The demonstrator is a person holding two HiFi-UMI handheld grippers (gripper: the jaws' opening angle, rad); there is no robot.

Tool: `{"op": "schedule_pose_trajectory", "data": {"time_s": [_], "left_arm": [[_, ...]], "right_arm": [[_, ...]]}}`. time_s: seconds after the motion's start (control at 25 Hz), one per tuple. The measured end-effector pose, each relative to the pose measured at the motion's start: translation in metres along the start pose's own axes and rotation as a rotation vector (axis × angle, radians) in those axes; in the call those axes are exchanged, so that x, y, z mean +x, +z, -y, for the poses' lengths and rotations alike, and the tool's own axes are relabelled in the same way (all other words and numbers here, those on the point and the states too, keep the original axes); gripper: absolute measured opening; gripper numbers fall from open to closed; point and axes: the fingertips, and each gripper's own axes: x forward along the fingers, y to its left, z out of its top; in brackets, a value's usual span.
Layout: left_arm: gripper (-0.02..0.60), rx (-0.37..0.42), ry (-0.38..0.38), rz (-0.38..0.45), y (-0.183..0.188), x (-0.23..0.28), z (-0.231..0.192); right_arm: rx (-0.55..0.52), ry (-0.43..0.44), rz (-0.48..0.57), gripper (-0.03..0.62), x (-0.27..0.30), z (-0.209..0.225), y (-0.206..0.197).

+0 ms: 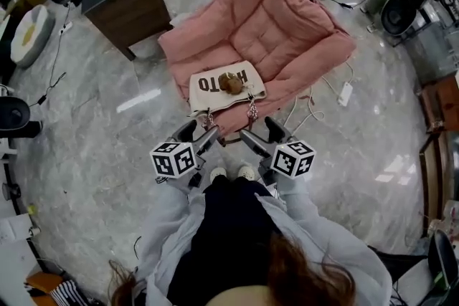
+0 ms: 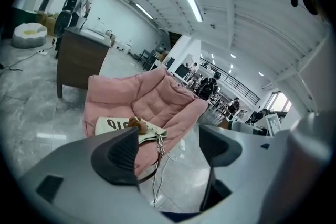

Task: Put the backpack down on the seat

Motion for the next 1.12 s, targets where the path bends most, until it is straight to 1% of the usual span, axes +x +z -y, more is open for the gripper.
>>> {"op": "schedule_pose_trajectory", "data": {"time_s": [0.12,0.24,0.32,0.44,0.52,0.64,0.76,0.84,0.88,0.96,1.0,1.04,1.08,1.12], "left_arm": [[0.382,0.06,-0.028,0.036,0.026,-0.005,0.015],[0.382,0.138,-0.067,0.066,0.053,-0.004,0.032],[0.382,0.192,-0.086,0.096,0.072,-0.003,0.043],[0.382,0.26,-0.12,0.178,0.106,-0.009,0.064],[0.382,0.299,-0.167,0.233,0.124,-0.016,0.083],[0.382,0.323,-0.229,0.294,0.143,-0.022,0.105],[0.382,0.323,-0.263,0.306,0.14,-0.017,0.116],[0.38,0.331,-0.258,0.288,0.133,-0.011,0.117],[0.347,0.335,-0.239,0.286,0.13,-0.009,0.114],[0.076,0.338,-0.181,0.307,0.129,-0.009,0.105],[0.064,0.339,-0.162,0.313,0.128,-0.009,0.102],[0.058,0.34,-0.157,0.31,0.126,-0.008,0.099],[0.044,0.338,-0.16,0.303,0.123,-0.008,0.098],[0.035,0.336,-0.165,0.295,0.121,-0.007,0.097]], "right_arm": [[-0.048,0.015,0.036,0.486,-0.002,-0.012,0.027],[-0.117,0.053,0.082,0.486,-0.005,-0.028,0.058],[-0.164,0.06,0.112,0.486,-0.008,-0.035,0.075],[-0.204,0.061,0.177,0.483,-0.019,-0.044,0.103],[-0.237,0.059,0.218,0.483,-0.028,-0.05,0.118],[-0.279,0.033,0.256,0.474,-0.038,-0.053,0.134],[-0.287,-0.002,0.258,0.456,-0.043,-0.049,0.134],[-0.289,-0.041,0.245,0.41,-0.045,-0.044,0.129],[-0.289,-0.069,0.237,0.364,-0.046,-0.04,0.126],[-0.287,-0.131,0.23,0.243,-0.05,-0.031,0.122],[-0.287,-0.161,0.233,0.211,-0.053,-0.027,0.121],[-0.287,-0.188,0.239,0.145,-0.057,-0.023,0.12],[-0.283,-0.209,0.247,0.058,-0.06,-0.02,0.119],[-0.276,-0.221,0.252,0.009,-0.062,-0.018,0.118]]}}
